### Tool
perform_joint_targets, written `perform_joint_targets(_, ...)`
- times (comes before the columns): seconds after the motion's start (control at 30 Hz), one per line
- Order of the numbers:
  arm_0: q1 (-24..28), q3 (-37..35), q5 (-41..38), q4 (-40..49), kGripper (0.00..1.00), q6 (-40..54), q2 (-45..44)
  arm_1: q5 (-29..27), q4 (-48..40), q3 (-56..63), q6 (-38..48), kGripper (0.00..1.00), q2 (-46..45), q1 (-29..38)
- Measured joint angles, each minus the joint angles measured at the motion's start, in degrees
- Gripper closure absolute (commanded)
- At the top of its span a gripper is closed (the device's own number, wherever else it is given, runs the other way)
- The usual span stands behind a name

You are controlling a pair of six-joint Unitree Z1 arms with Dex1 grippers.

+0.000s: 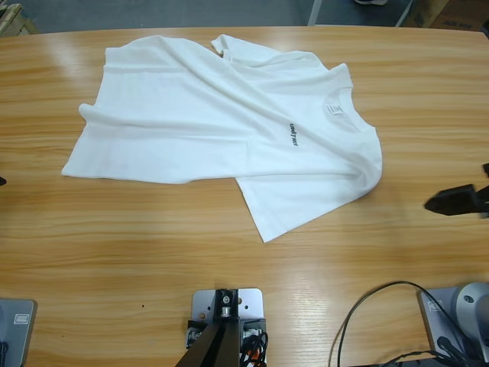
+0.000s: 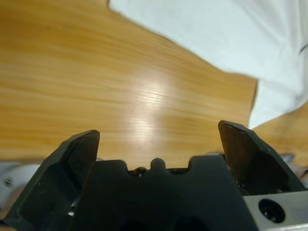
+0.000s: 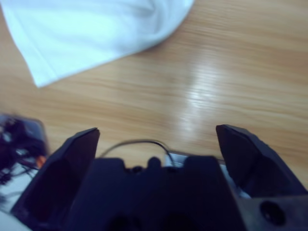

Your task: Fold clothes

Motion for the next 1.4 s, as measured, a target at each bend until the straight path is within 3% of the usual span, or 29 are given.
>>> perform_joint_targets(0.17,0.0,0.72,-0.04,-3.41,0.0,-9.9,2.94,3.2,-11.09,4.84,11.98,0.0,0.09,3.41)
perform_joint_targets(0.27,0.0,-0.24,-0.1,-6.14,0.013,-7.96,8.2,1.87,-15.17,4.25,9.1,0.0,3.44,12.85)
perform_joint_targets(0.43,0.08,-1.12,-0.08,-7.46,0.029,0.33,13.63,-7.91,-17.32,3.03,2.06,0.0,10.65,27.92)
perform_joint_targets(0.5,0.58,-1.12,-0.07,-7.68,0.061,-0.48,16.84,-10.6,-17.35,1.51,0.39,0.0,12.85,30.45)
perform_joint_targets(0.6,2.1,-0.9,0.01,-9.8,0.235,-1.32,22.37,-12.59,-15.9,-4.1,-0.93,0.0,16.67,33.28)
perform_joint_targets(0.73,4.94,0.16,-0.16,-16.63,0.263,-1.32,25.59,-14.76,-10.38,-15.25,-1.49,0.004,24.36,36.49)
perform_joint_targets(0.83,5.95,1.0,-1.73,-20.2,0.395,-1.28,27.55,-15.86,-8.05,-17.94,-0.93,0.009,28.23,38.06)
perform_joint_targets(1.07,12.23,10.39,-5.36,-31.65,0.381,1.02,32.97,-22.73,-5.43,-19.85,3.82,0.009,32.28,47.27)
perform_joint_targets(1.4,13.77,10.74,-9.38,-40.07,0.377,4.01,35.96,-27.33,-3.63,-22.7,7.2,0.009,40.11,53.27)
